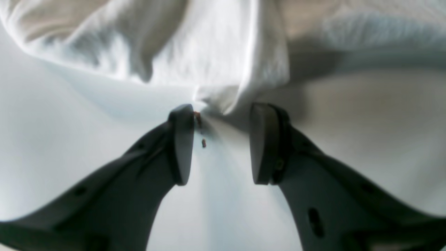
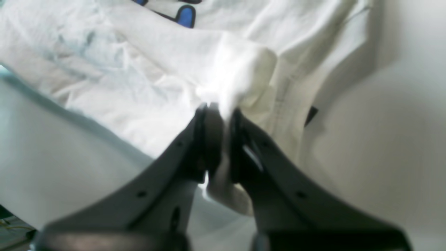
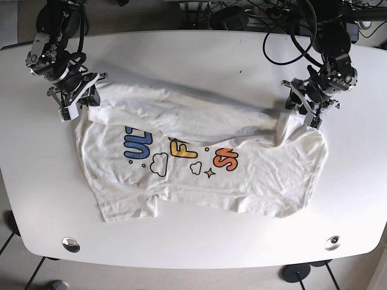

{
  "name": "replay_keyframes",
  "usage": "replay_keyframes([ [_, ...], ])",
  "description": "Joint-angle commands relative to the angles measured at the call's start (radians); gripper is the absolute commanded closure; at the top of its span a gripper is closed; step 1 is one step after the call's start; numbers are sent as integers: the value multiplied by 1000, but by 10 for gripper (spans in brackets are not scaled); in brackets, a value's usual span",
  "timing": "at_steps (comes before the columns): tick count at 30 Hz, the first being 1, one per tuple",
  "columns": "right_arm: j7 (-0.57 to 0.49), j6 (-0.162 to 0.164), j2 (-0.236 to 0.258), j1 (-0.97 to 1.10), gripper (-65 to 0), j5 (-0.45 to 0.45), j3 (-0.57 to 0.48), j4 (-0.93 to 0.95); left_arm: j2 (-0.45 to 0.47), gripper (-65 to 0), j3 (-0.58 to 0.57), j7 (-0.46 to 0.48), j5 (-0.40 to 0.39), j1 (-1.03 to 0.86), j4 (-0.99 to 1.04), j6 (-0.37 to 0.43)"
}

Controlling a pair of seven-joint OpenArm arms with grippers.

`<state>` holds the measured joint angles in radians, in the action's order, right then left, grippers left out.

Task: Fold the T-shirt properly
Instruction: 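Regrasp the shirt's edge with the left gripper and pull it outward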

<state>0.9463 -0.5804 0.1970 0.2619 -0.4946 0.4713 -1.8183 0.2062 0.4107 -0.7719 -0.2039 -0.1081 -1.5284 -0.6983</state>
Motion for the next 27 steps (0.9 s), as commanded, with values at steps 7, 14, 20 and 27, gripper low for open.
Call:
replay_keyframes([
  [7,-19,-5,14,-8,-19,-16,5,-19,16,-243,-72,2,-4,14,52,0],
  [14,-19,-5,12,-5,-19,-16,7,-19,17,0,-63,-5,-2,18,-100,0],
  [20,-19,-5,-15,-6,-19,-16,11,-44,83,0,-63,-195,-2,-2,-415,0],
  [27,-19,-5,-24,-6,-19,-16,10,-50,312,0,-66,-373,-9,137,-469,0],
])
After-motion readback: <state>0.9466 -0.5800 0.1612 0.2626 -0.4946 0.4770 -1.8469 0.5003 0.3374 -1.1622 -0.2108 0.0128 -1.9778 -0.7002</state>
